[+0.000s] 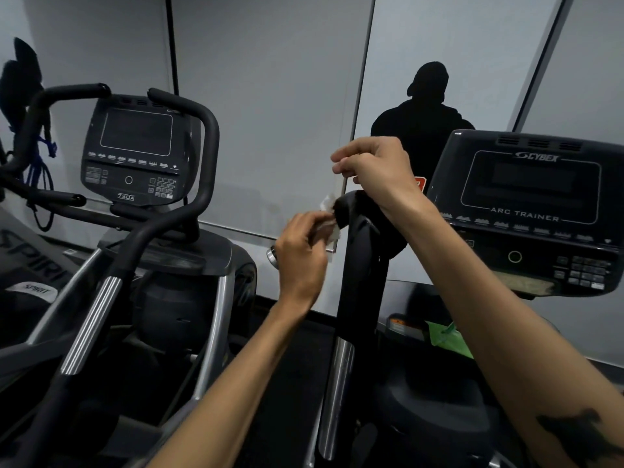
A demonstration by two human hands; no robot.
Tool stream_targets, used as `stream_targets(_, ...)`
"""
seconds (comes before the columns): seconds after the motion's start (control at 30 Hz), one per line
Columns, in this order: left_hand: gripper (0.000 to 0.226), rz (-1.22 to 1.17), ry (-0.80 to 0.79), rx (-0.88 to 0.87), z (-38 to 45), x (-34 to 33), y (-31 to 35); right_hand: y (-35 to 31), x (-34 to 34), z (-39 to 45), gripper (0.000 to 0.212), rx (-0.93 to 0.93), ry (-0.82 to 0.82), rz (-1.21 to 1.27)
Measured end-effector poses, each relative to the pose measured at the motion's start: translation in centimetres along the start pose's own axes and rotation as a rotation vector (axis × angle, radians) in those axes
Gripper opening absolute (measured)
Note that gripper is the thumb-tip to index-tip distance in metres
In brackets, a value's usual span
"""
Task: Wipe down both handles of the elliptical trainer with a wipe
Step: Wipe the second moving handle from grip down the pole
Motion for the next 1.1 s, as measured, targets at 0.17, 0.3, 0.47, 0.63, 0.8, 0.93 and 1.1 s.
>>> stream_targets(0.17,0.011,0.064,0.105,0.034,1.0,-0.7,0.3,0.2,0.0,-0.1,0.017,-0.023,0.01,-0.007)
stream_targets(0.3,0.018,0.214,-0.164,-0.239,-0.6,-1.3,0.5,0.1,0.0,-0.1,0.017,-0.022,0.014,0.001)
stream_targets(0.47,0.034,0.425,-0.271,-0.586,-1.4,-1.2,1.8,0.0,-0.1,-0.2,0.016,-0.004,0.002,-0.02)
stream_targets(0.63,0.021,0.421,-0.478,-0.816,-1.5,-2.1,2.2,-0.1,-0.1,-0.3,0.016,0.012,0.006,-0.03)
stream_targets(0.8,0.022,0.599,-0.411,-0.67,-2.7,0.6,0.0,-0.2,0.0,-0.4,0.016,0.012,0.002,-0.012)
stream_targets(0.93,0.02,0.462,-0.348,-0.684,-0.6,-0.7,3.2,-0.3,-0.1,-0.4,0.016,0.011,0.0,-0.009)
stream_targets(1.1,0.037,0.542,-0.48,-0.879,-1.3,-1.3,2.7,-0.4,-0.1,-0.5,0.016,0.029,-0.009,-0.01)
Point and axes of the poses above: each hand's wrist, its own z-axis towards the middle knuckle, its own x-axis out of the back of the hand, y = z × x, the point moved 7 cm from there along z, towards the middle knuckle, and after that the axes turned 14 degrees about -z, right-handed, at the moved point
